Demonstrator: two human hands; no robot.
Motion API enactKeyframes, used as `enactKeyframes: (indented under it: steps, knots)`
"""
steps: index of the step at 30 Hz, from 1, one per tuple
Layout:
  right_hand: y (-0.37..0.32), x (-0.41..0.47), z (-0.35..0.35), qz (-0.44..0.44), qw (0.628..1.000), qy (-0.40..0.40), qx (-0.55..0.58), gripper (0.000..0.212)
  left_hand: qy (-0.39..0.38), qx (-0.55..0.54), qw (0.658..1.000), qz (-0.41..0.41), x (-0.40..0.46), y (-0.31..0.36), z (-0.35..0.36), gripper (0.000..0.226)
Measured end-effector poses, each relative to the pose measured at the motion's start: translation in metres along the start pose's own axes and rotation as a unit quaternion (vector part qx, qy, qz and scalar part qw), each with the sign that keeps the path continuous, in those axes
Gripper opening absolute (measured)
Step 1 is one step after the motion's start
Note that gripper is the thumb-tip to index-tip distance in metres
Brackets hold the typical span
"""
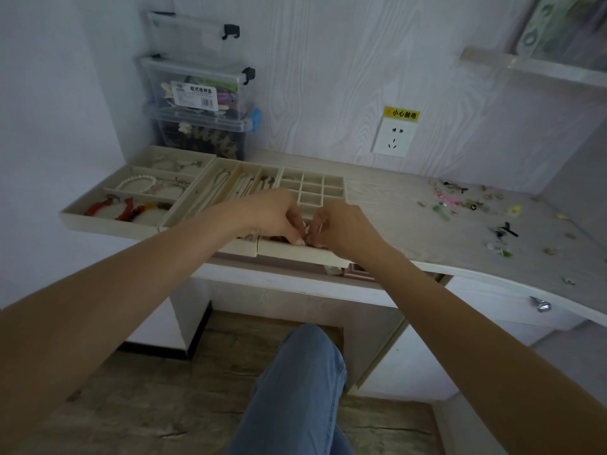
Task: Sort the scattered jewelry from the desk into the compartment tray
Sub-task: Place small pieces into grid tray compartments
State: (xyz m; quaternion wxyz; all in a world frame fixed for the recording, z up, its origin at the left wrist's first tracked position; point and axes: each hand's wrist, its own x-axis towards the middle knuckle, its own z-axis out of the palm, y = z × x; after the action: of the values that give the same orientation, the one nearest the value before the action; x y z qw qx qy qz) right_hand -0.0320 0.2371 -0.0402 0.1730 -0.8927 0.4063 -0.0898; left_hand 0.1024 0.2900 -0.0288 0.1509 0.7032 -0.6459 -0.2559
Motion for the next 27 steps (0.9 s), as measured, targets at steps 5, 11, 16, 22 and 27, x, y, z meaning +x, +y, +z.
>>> enactKeyframes:
  steps: [5,11,16,22,27]
  knots:
    - [0.001,0.003,0.001,0.013,1.000,-0.001,0.007,0.006,0.001,-0.028,0.998,-0.051,0.005,0.000,0.002,0.021]
    - [0.005,0.007,0.003,0.010,1.000,0.003,0.020,0.008,0.041,-0.006,0.997,-0.063,0.008,-0.002,0.007,0.019]
    - [0.008,0.008,-0.002,0.016,1.000,-0.002,0.011,0.011,0.027,0.002,0.997,-0.069,0.009,0.002,0.006,0.026]
    - [0.006,0.011,0.000,0.037,0.999,-0.030,0.008,0.012,0.032,0.013,0.997,-0.074,0.008,0.005,0.006,0.025]
    - [0.005,0.015,0.003,0.045,0.999,-0.026,-0.011,0.012,0.038,0.040,0.994,-0.094,0.007,0.010,0.006,0.029]
